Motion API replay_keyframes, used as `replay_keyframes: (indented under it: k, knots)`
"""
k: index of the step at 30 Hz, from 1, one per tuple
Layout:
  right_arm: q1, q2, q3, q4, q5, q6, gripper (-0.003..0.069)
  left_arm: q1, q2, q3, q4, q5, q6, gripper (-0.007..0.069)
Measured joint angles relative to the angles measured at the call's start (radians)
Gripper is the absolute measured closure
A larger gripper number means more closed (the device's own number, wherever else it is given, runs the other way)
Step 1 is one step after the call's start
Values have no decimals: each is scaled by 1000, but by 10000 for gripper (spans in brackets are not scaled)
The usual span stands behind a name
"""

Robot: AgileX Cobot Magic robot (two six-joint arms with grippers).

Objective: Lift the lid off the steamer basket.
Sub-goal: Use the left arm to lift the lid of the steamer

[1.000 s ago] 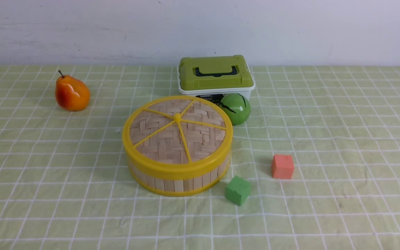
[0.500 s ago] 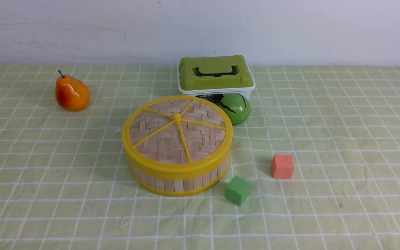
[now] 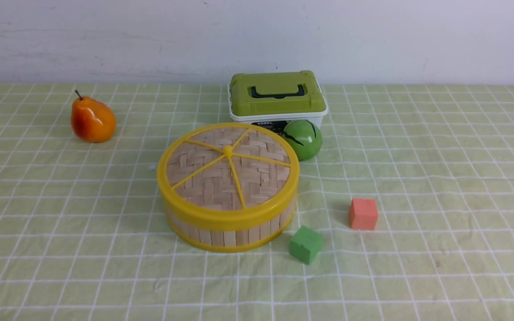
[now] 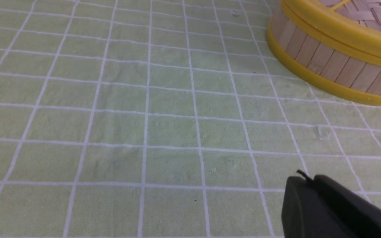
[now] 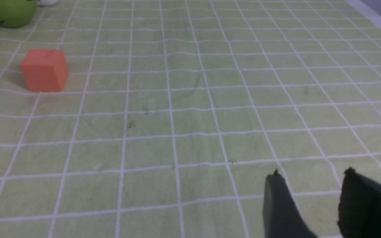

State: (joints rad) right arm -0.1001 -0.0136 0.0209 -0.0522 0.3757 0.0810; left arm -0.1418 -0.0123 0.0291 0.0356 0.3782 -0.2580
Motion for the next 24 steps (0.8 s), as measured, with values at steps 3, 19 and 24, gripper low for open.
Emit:
replay_keyframes:
  k: [3,19,24]
  knots:
    - [0,0,0,0,0,0,418,0,0,2,0,-131,0,595]
    - [0,0,0,0,0,0,418,0,0,3,-12,-828,-148,585]
    - [0,0,0,0,0,0,418,0,0,-85,-10,-843,-285,591]
